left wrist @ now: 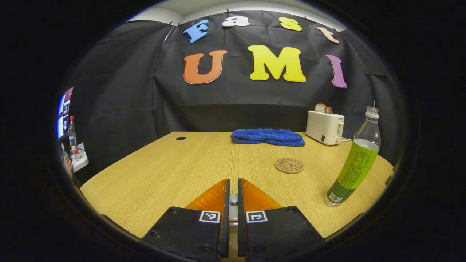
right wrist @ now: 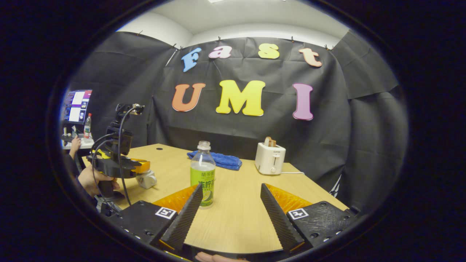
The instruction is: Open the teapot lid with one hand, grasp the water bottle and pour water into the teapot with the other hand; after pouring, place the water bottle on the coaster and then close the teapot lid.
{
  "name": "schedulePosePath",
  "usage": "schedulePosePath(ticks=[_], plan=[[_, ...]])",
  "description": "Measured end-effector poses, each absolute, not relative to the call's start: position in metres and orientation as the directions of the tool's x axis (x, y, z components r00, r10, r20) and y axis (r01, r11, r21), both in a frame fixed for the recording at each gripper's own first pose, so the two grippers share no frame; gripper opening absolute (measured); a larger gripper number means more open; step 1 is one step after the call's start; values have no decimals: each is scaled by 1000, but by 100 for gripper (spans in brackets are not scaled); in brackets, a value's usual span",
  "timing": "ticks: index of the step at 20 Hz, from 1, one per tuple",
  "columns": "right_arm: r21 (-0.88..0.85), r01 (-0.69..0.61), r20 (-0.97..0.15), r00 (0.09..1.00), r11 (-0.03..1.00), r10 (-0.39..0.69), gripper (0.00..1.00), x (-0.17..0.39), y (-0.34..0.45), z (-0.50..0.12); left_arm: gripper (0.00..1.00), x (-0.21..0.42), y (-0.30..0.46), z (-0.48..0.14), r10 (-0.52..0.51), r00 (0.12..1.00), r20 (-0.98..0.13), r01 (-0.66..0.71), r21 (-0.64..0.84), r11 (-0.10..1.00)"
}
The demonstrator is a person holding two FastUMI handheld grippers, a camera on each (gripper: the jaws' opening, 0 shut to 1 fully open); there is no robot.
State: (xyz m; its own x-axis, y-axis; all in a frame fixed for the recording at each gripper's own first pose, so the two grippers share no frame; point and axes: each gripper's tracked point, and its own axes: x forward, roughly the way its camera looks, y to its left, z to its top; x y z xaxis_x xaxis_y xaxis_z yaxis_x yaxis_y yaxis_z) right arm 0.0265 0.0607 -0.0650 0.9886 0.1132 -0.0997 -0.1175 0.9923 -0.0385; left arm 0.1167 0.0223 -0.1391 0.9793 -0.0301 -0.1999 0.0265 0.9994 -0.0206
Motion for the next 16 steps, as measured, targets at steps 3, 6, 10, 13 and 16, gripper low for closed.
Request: schedulePosePath(ticks=[3, 6, 10, 13, 16], plan=[[-2, -140, -123, 983, 990, 139, 95, 29, 70, -81, 5, 112, 22, -136, -27, 979, -203, 21, -32, 999], [44, -158, -141, 977, 986, 163, 98, 36, 84, -98, 4, 110, 24, -123, -35, 984, -176, 28, -42, 999], [66, -189, -148, 969, 980, 197, 95, 51, 103, -107, 3, 99, 25, -103, -61, 988, -139, 50, -82, 995], [97, -222, -147, 961, 970, 234, 98, 69, 122, -109, 3, 84, 28, -85, -68, 991, -119, 56, -95, 994], [73, -200, -169, 963, 977, 210, 97, 93, 131, -114, 3, 67, 24, -71, -103, 988, -112, 91, -104, 990]])
